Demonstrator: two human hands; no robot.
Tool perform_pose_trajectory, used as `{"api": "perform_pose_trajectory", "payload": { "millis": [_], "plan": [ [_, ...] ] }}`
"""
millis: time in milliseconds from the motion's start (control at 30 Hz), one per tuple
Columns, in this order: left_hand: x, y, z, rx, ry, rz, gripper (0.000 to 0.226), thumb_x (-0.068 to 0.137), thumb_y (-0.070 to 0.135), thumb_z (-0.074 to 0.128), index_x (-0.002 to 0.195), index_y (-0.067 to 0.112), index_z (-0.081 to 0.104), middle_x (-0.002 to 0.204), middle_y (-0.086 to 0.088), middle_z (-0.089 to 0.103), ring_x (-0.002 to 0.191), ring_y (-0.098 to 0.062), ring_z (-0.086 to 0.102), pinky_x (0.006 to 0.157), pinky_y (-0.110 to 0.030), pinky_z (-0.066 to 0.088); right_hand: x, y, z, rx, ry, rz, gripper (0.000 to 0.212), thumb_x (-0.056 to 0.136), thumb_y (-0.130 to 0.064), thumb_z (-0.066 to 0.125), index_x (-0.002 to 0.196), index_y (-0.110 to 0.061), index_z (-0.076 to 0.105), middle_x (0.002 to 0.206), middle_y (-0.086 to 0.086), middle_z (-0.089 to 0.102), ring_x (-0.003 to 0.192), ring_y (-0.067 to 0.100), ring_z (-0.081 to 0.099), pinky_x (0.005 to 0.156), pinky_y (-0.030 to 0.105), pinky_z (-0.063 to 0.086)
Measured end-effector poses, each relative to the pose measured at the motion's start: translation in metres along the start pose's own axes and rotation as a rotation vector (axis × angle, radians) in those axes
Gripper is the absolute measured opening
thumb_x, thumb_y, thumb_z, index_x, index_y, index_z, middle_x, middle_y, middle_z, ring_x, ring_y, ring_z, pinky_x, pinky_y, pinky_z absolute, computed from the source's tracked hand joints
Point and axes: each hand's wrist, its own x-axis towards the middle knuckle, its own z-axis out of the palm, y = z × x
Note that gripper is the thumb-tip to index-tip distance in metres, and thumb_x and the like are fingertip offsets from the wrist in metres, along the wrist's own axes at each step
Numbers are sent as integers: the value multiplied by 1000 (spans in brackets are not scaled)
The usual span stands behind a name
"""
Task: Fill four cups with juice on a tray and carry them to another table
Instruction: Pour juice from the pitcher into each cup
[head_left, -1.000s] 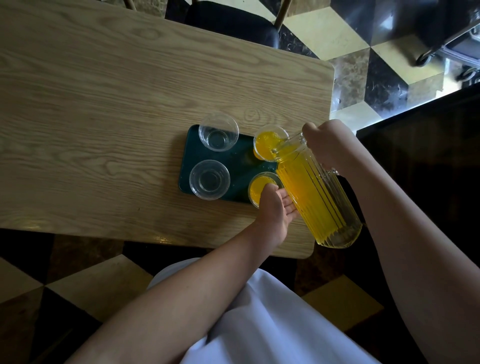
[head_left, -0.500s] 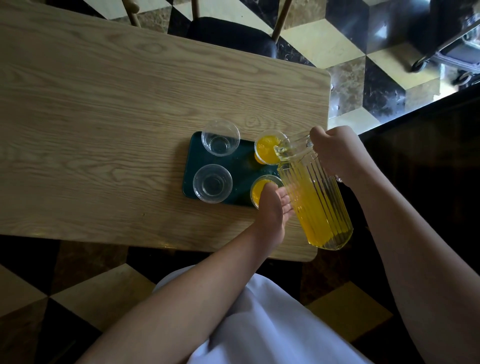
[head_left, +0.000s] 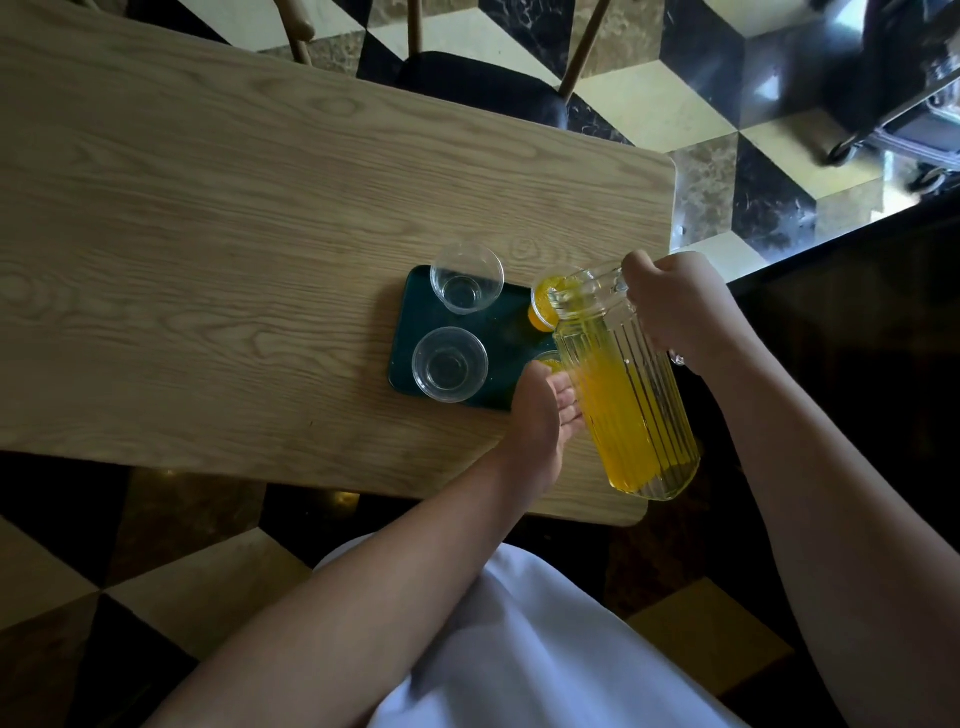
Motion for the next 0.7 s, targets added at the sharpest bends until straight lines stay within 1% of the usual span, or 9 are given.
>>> {"api": "perform_pose_trajectory", "payload": {
  "millis": [67,133,233,300,400,467,533,633,700],
  "plan": [
    [1,3,-7,17,0,18,63,97,32,21,148,0,40,124,-11,63,134,-32,47,103,-39,38,-1,-7,3,0,3,-4,42,90,-31,43,56,-8,49,46,10,46,37,23,40,47,24,33],
    [1,8,-14,28,3,41,59,95,31,21,136,3,52,107,-6,63,116,-25,58,95,-36,44,-1,-14,7,-2,0,-7,41,90,-31,43,57,-8,50,45,9,45,39,23,40,48,25,34],
    [-4,20,-19,39,0,50,51,87,36,25,110,13,64,109,-7,49,104,-27,52,93,-38,49,-1,-26,14,2,-9,-15,39,89,-31,43,62,-6,55,46,8,47,45,23,44,53,27,39],
    [-8,28,-22,13,27,25,51,80,37,29,108,13,64,108,-6,44,98,-27,49,88,-37,50,1,-34,20,-13,-19,-13,36,90,-32,43,70,-6,60,53,11,50,48,23,46,55,28,39],
    [-12,41,-31,-30,64,-4,52,87,33,28,118,8,63,92,-6,45,85,-20,51,79,-33,48,4,-48,30,-32,-32,-6,35,89,-35,44,75,-9,63,58,13,51,49,24,49,56,29,42],
    [-12,46,-38,-60,69,-22,57,96,29,25,137,0,51,96,-6,54,106,-25,58,94,-38,46,7,-55,37,-36,-46,11,34,88,-35,44,73,-9,61,56,11,49,47,25,48,57,31,43],
    [-14,50,-43,-95,55,-42,55,100,28,23,142,0,46,115,-13,60,129,-32,51,108,-43,38,9,-62,43,-30,-61,25,34,87,-36,45,69,-10,57,52,7,45,42,25,43,55,33,42],
    [-17,55,-45,-137,34,-37,51,99,27,24,135,3,52,125,-15,61,126,-32,54,113,-46,37,13,-69,49,-27,-67,38,34,83,-37,45,63,-11,52,48,5,42,40,24,37,56,35,39],
    [-14,54,-48,-142,46,-25,53,98,27,25,137,1,49,114,-12,63,118,-29,58,113,-47,36,15,-73,51,-68,-67,42,35,86,-36,45,65,-10,53,50,7,44,43,25,41,56,33,40]
  ]
}}
